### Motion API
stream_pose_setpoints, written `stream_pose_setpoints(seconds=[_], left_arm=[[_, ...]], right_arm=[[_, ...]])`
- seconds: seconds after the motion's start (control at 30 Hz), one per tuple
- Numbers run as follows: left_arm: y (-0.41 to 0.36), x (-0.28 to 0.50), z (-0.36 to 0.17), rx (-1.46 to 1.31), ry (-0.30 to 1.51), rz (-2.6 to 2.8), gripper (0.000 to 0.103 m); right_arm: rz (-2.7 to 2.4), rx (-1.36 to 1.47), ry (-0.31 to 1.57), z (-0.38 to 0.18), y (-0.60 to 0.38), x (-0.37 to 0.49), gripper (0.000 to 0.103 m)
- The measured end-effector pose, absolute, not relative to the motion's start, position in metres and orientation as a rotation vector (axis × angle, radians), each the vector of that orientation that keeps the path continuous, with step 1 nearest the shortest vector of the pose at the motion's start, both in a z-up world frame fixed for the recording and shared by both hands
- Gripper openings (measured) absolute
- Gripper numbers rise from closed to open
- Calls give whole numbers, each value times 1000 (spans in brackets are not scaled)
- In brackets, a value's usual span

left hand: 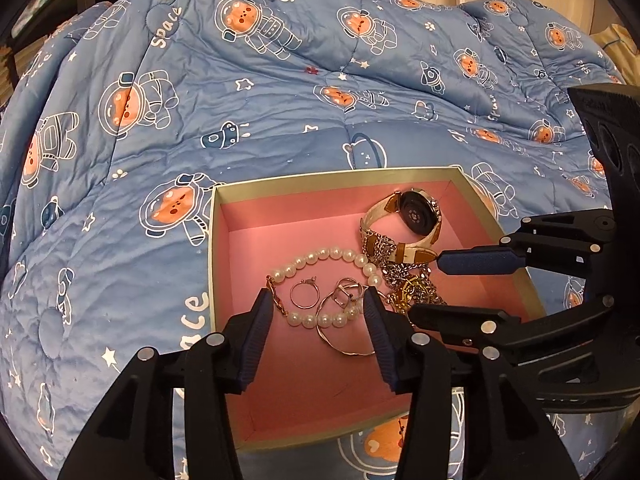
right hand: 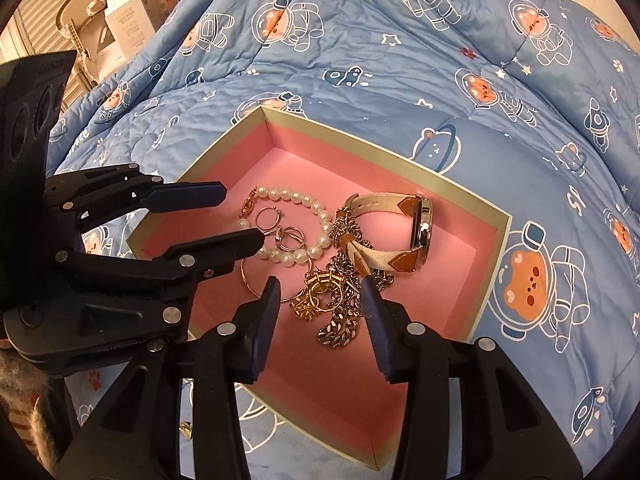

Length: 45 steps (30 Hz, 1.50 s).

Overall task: Organize jewelry
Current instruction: 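Open both grippers to release the rings into the box, then move the right gripper to the small gold charm and grasp it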

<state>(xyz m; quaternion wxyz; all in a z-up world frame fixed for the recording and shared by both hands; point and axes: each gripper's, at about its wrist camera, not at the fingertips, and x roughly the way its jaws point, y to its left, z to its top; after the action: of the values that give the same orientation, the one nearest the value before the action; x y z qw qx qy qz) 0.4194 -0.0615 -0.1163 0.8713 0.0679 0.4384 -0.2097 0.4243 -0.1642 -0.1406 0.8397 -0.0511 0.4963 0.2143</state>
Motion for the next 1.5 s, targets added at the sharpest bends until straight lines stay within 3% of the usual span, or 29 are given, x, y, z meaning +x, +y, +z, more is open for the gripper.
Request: stream_pose_setpoints(seconds=[0.23,0.3,0.33,0.57,0.87,1.5], left_arm=[[-54,403,-100,106,843,-443,67],[-50,395,-93,91,806,-441,75],[-48,390,-90,83,791,-439,79],[-31,356,-80,37,730,-414,92],[-4,314,-88,-14,730,-342,96],[16,241,-124,4,788,-194,96]], right_arm=[[458,-85,968,-121,-176,405,50],[455,-51,944,-115,-183,398,68],[452,-37,927,-112,-186,393,70],[451,-33,870,-101,-192,357,70],[429,-6,858,-105,-194,315,71],[404,-60,899,-145,-160,254,68]])
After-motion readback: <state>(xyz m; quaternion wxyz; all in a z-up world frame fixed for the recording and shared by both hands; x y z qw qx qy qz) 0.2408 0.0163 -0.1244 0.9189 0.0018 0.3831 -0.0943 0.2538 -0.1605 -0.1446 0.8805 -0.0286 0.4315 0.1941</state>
